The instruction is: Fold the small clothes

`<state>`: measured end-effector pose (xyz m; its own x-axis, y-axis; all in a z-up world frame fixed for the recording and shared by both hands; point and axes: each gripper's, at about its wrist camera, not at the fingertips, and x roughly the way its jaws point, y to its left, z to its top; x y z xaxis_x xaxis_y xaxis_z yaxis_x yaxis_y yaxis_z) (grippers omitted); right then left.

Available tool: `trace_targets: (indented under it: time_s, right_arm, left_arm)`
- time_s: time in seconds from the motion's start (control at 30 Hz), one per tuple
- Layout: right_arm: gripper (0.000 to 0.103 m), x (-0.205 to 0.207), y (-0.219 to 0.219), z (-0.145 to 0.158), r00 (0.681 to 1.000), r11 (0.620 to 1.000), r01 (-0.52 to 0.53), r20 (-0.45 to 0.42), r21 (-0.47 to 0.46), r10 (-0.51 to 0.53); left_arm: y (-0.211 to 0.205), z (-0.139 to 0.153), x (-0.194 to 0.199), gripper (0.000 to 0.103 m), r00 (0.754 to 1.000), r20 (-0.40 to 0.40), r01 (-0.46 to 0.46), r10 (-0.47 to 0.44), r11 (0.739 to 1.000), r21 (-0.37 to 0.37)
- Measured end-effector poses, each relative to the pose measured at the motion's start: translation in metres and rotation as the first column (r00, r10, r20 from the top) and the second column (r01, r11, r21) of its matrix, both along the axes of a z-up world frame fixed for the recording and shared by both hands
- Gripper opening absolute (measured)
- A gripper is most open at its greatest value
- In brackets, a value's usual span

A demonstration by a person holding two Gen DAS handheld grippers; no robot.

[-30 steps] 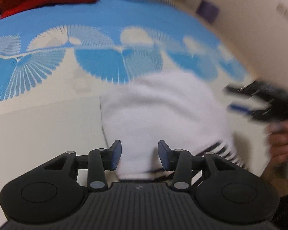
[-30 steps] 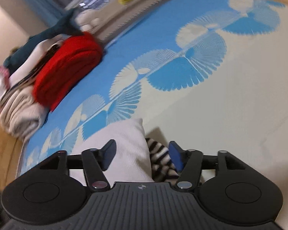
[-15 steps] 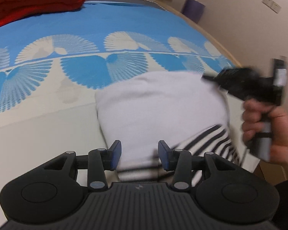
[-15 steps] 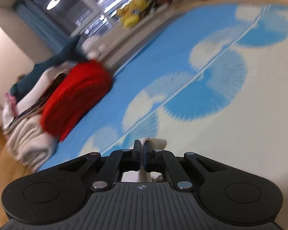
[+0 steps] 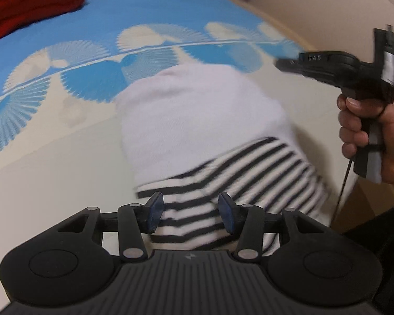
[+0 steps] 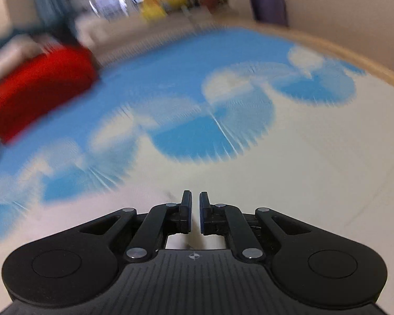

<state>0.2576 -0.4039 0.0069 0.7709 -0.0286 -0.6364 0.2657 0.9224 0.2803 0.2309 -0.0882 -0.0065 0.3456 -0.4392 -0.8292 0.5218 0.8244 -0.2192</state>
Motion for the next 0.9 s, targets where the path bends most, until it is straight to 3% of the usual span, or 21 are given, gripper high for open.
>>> trace_targets:
  time_s: [0.07, 0.13, 0.2, 0.23, 0.3, 0.37, 0.4, 0.47, 0.5, 0.53, 0.57, 0.6, 0.63, 0.77, 0.9]
  right_arm:
    - [0.007, -0.018, 0.007, 0.019, 0.989, 0.993, -0.116, 0.098, 0.020, 0.114]
    - [0.016, -0.029, 0.015, 0.023, 0.954, 0.956, -0.282, 0.129, 0.077, 0.271]
    - [0.017, -0.028, 0.027, 0.006, 0.911, 0.901, -0.409, 0.017, 0.145, 0.411]
    - [0.016, -0.025, 0.034, -0.010, 0.894, 0.898, -0.423, -0.106, 0.119, 0.435]
    - [0.017, -0.022, 0.039, -0.042, 0.861, 0.916, -0.401, -0.345, -0.009, 0.374]
    - [0.017, -0.024, 0.027, -0.055, 0.859, 0.934, -0.341, -0.437, -0.103, 0.266]
    - [0.017, -0.025, 0.019, -0.053, 0.869, 0.944, -0.308, -0.439, -0.117, 0.229]
    - [0.021, -0.031, 0.001, -0.041, 0.907, 0.969, -0.241, -0.367, -0.058, 0.204]
    - [0.028, -0.035, -0.005, -0.033, 0.926, 0.975, -0.221, -0.319, -0.027, 0.201]
    - [0.045, -0.039, -0.011, -0.024, 0.945, 0.978, -0.207, -0.256, 0.012, 0.203]
    - [0.056, -0.044, -0.015, -0.019, 0.955, 0.979, -0.199, -0.215, 0.042, 0.204]
    - [0.075, -0.045, -0.019, -0.016, 0.962, 0.978, -0.190, -0.185, 0.081, 0.202]
    - [0.084, -0.043, -0.023, -0.015, 0.964, 0.975, -0.182, -0.173, 0.126, 0.203]
    - [0.085, -0.025, -0.034, -0.038, 0.946, 0.922, -0.143, -0.224, 0.361, 0.235]
    - [0.085, -0.022, -0.016, -0.062, 0.902, 0.913, -0.139, -0.331, 0.383, 0.276]
  left_arm:
    - [-0.006, -0.006, -0.005, 0.051, 0.999, -0.021, 0.044, -0.043, 0.999, 0.028]
    - [-0.017, -0.020, -0.013, 0.052, 0.996, -0.029, 0.087, -0.084, 0.989, 0.120]
    - [-0.022, -0.025, -0.014, 0.053, 0.995, -0.025, 0.097, -0.095, 0.984, 0.150]
    - [-0.022, -0.024, -0.012, 0.053, 0.996, -0.037, 0.088, -0.083, 0.986, 0.139]
    - [-0.018, -0.019, -0.006, 0.053, 0.997, -0.059, 0.044, -0.039, 0.994, 0.101]
    - [-0.009, -0.011, 0.002, 0.057, 0.998, -0.049, -0.027, 0.029, 0.998, 0.051]
    - [-0.003, -0.007, 0.008, 0.059, 0.996, -0.047, -0.076, 0.076, 0.997, 0.021]
    - [0.010, -0.005, 0.021, 0.075, 0.980, -0.046, -0.194, 0.192, 0.981, -0.027]
    - [0.014, -0.006, 0.026, 0.077, 0.969, -0.053, -0.245, 0.243, 0.969, -0.037]
    - [0.018, -0.010, 0.032, 0.078, 0.956, -0.071, -0.288, 0.285, 0.957, -0.040]
    - [0.020, -0.016, 0.038, 0.080, 0.943, -0.100, -0.322, 0.317, 0.946, -0.038]
    - [0.020, -0.023, 0.043, 0.081, 0.932, -0.131, -0.344, 0.337, 0.938, -0.038]
    - [0.021, -0.031, 0.048, 0.084, 0.921, -0.164, -0.364, 0.354, 0.930, -0.038]
    - [0.026, -0.055, 0.058, 0.094, 0.879, -0.245, -0.440, 0.409, 0.894, -0.083]
    - [0.032, -0.078, 0.063, 0.103, 0.844, -0.309, -0.495, 0.439, 0.859, -0.131]
